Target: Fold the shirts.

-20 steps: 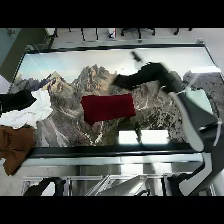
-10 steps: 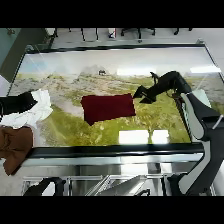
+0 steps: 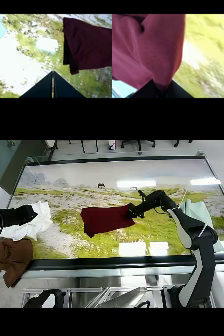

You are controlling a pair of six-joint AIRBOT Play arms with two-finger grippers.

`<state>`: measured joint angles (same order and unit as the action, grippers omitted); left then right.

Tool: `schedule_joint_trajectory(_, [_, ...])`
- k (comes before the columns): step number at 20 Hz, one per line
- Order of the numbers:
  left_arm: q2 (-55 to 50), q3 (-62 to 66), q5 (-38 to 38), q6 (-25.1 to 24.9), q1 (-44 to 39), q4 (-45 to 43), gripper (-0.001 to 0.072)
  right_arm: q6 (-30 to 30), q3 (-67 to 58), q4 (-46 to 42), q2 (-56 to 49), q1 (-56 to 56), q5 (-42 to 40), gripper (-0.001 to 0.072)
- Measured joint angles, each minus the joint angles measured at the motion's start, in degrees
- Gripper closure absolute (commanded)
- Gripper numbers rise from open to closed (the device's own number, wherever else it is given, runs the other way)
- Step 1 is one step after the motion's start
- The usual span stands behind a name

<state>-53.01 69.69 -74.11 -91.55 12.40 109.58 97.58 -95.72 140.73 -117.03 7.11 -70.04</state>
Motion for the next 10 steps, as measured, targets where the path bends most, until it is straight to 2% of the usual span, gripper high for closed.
schedule_joint_trajectory(5, [0.0, 0.0, 0.0, 0.15, 0.0, 0.0, 0.0689, -1.16, -8.87, 0.98, 5.29, -4.74, -2.12, 0.0693])
schedule_joint_trajectory(10, [0.0, 0.0, -0.02, 0.15, 0.0, 0.0, 0.069, -4.2, -18.1, 1.42, 12.66, -17.44, -2.32, 0.0693])
